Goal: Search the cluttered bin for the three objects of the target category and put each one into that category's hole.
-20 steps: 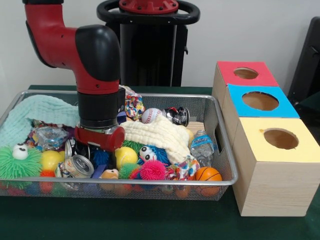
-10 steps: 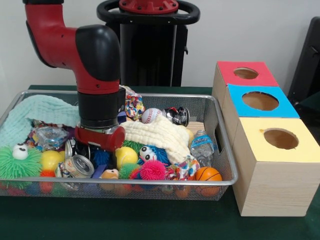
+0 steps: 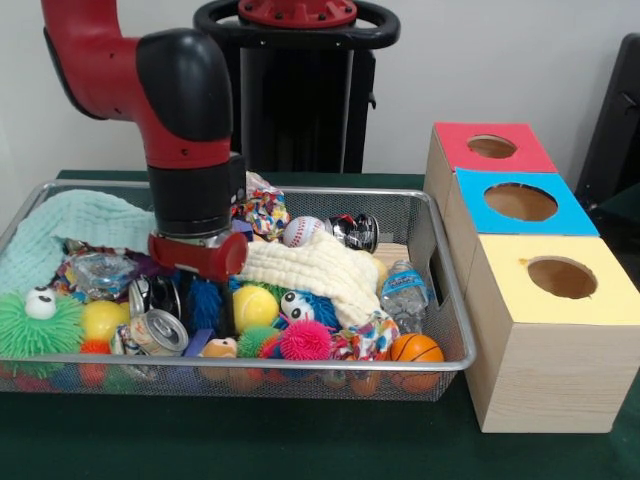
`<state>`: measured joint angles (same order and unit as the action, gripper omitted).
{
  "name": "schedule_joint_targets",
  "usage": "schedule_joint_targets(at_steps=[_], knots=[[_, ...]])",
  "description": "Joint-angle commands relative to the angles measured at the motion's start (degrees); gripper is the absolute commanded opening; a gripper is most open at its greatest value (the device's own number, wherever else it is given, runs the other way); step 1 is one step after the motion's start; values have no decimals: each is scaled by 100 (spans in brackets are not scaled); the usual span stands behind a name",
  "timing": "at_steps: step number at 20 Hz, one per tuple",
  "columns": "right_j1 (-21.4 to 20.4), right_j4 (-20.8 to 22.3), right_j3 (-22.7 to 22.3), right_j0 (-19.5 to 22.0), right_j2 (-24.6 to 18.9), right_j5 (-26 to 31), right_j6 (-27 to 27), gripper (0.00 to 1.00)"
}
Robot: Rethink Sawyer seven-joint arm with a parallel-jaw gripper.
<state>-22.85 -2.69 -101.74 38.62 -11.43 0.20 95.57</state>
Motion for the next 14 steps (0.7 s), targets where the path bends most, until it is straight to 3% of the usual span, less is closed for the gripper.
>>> schedule_joint_targets(at_steps=[1, 3, 7, 14], knots=[[-415, 314, -604, 290, -519, 1290, 212, 100], [-362, 629, -768, 425, -628, 903, 143, 100], [-188, 922, -704, 292, -565, 570, 224, 100], [187, 1239, -333, 107, -431, 411, 258, 100]])
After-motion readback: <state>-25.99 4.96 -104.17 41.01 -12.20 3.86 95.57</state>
